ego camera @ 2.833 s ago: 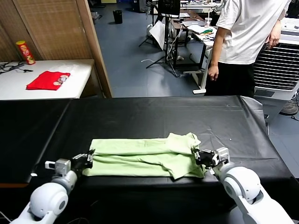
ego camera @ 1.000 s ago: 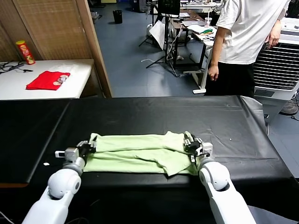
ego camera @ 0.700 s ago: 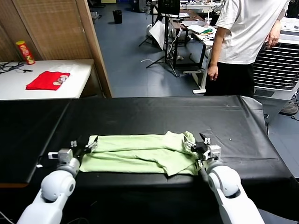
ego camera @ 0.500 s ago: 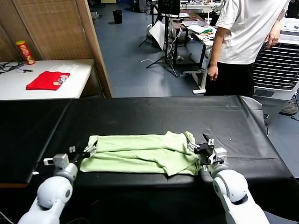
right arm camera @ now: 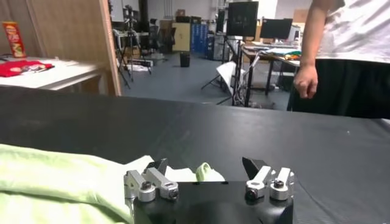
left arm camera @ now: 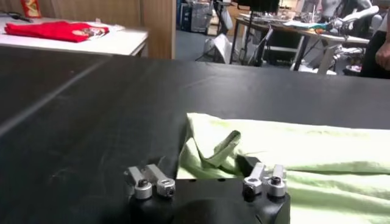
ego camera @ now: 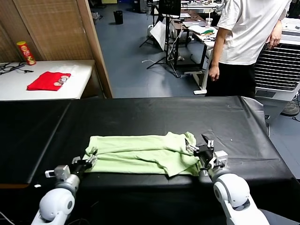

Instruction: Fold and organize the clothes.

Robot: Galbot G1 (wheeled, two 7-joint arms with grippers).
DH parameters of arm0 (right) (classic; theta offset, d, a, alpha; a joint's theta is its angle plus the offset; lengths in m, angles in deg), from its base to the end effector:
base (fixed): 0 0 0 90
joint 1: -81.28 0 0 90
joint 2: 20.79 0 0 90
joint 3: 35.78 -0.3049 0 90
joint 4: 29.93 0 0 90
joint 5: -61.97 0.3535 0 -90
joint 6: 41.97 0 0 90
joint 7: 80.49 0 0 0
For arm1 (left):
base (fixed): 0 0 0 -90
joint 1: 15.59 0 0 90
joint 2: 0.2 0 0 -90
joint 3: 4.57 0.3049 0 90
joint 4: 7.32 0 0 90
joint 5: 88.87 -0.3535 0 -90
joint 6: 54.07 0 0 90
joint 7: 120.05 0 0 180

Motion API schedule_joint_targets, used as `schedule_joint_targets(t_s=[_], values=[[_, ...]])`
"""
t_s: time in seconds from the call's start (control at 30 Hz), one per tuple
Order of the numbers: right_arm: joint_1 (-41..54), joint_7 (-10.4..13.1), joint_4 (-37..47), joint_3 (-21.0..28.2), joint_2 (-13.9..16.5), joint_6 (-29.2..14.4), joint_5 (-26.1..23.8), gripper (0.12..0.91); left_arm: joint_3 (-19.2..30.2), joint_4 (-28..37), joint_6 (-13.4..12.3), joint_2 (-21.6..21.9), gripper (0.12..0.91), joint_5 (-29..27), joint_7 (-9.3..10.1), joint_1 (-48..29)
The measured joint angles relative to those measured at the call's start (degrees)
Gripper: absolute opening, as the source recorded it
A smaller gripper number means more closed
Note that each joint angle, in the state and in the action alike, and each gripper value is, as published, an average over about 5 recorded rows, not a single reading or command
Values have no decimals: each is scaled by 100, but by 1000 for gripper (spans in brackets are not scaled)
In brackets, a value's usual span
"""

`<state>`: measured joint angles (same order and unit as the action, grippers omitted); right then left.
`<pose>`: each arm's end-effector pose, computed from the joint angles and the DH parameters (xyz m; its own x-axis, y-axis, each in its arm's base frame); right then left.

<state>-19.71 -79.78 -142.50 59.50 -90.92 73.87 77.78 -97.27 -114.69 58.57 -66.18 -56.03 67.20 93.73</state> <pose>0.2868 -0.0293 -0.2282 -0.9404 -0.1707 0.2941 -0.1938 0.9797 -0.0511 0.2599 0.0957 -0.2772 -0.9007 0.0096 0.4342 -0.0411 0.9934 -0.1073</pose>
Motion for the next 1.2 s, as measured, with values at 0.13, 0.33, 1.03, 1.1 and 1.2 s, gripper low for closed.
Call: schedule_joint_targets(t_s=[0.13, 0.33, 1.03, 1.1, 1.2], values=[[1, -5, -15, -7, -5, -11, -24, 798, 1, -47, 48, 31, 195, -17, 0, -7], [-6, -4, -83, -42, 28, -11, -43, 798, -121, -21, -45, 251, 163, -597, -55, -18], [-295, 14, -247, -143, -209, -43, -409, 798, -169, -926, 442, 1124, 158, -323, 448, -67], [-343, 12, -253, -189, -239, -47, -461, 798, 149, -1108, 532, 823, 158, -70, 570, -175], [-417, 3, -252, -262, -289, -65, -537, 798, 655, -1243, 647, 359, 158, 241, 727, -350]])
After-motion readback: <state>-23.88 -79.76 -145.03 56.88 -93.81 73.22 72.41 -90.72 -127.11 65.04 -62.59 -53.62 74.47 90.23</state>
